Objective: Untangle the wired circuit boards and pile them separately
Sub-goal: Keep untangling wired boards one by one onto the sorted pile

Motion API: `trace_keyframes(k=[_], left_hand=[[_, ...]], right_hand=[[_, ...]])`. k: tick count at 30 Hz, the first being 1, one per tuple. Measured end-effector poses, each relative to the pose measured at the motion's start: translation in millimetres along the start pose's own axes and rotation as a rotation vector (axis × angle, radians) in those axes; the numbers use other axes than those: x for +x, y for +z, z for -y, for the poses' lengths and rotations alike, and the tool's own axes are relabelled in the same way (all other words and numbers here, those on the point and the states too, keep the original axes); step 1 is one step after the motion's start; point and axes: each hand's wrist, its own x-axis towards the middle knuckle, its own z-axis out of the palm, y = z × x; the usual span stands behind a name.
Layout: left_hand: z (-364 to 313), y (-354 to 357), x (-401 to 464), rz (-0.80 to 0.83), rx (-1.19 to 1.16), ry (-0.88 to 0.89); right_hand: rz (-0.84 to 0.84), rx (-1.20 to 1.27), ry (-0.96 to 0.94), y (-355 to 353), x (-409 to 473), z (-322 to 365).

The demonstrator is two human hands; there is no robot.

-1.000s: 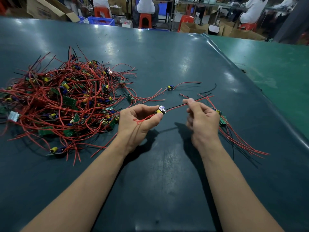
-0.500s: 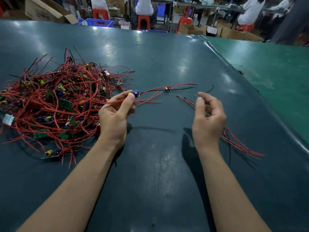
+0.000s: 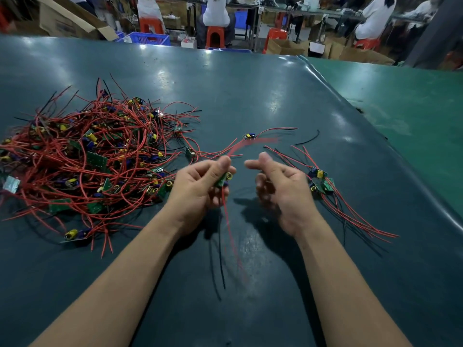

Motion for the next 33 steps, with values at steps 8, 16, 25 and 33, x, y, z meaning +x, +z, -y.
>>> trace_keyframes(k=[8,16,25,33], left_hand=[[4.6,5.1,-4.7,0.114,0.174,0.006],[8.0,4.8,-6.6,0.115,0.22,0.045],[6.3,1.5,-4.4,0.165,0.239,0.023],[4.6,-2.5,-4.2,0.301,0.15,-0.026]], right_hand=[[0.105,0.089,0.089,4.5,-0.9,-3.4],[0.176,0.039,0.127,7.0,-1.7,-6.1],[0.04,0.026,0.048,5.2,1.2,-5.7],[-0.288,0.197,-0.08,-8.0,15.7,-4.5]])
